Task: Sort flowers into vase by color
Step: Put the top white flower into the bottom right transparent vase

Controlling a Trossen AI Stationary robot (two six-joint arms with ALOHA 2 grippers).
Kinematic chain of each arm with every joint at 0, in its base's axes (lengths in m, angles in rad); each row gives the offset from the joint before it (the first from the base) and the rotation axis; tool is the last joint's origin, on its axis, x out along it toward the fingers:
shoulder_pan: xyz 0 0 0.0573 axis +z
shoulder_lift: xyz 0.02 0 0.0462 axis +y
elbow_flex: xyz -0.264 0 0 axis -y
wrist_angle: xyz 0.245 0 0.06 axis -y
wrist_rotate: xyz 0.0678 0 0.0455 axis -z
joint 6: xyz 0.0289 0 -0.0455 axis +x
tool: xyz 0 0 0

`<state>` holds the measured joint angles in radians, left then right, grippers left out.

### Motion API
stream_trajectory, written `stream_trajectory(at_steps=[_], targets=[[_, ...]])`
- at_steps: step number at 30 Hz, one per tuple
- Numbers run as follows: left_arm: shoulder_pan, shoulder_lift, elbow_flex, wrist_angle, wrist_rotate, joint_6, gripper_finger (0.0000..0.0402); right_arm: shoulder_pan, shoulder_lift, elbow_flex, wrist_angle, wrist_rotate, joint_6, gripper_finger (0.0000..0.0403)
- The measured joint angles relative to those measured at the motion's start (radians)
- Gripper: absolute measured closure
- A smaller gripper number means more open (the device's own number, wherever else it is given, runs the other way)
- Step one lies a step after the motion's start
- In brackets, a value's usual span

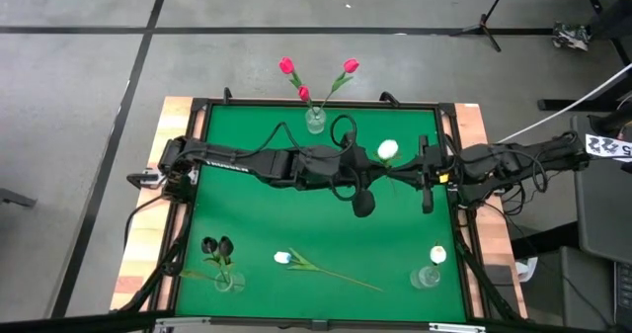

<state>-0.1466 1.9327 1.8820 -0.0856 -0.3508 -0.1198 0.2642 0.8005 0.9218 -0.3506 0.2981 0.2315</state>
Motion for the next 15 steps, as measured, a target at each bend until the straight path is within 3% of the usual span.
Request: stream_trajectory(at_steps=[6,9,15], targets=[[-0.021,0.000,0.000,0.017,-0.020,0.054,0.0337,0.000,-0.070,0.000,-0.014,0.092,-0.003,0.0401],[-0.032,-0.001,0.000,0.012,0.002,0.040,0.0295,-0.006,-0.128,0.000,-0.023,0.153,0.020,0.0402],[-0.022,0.000,0.000,0.021,-0.020,0.063,0.0193,-0.003,-0.174,0.001,-0.048,0.144,0.056,0.0403]])
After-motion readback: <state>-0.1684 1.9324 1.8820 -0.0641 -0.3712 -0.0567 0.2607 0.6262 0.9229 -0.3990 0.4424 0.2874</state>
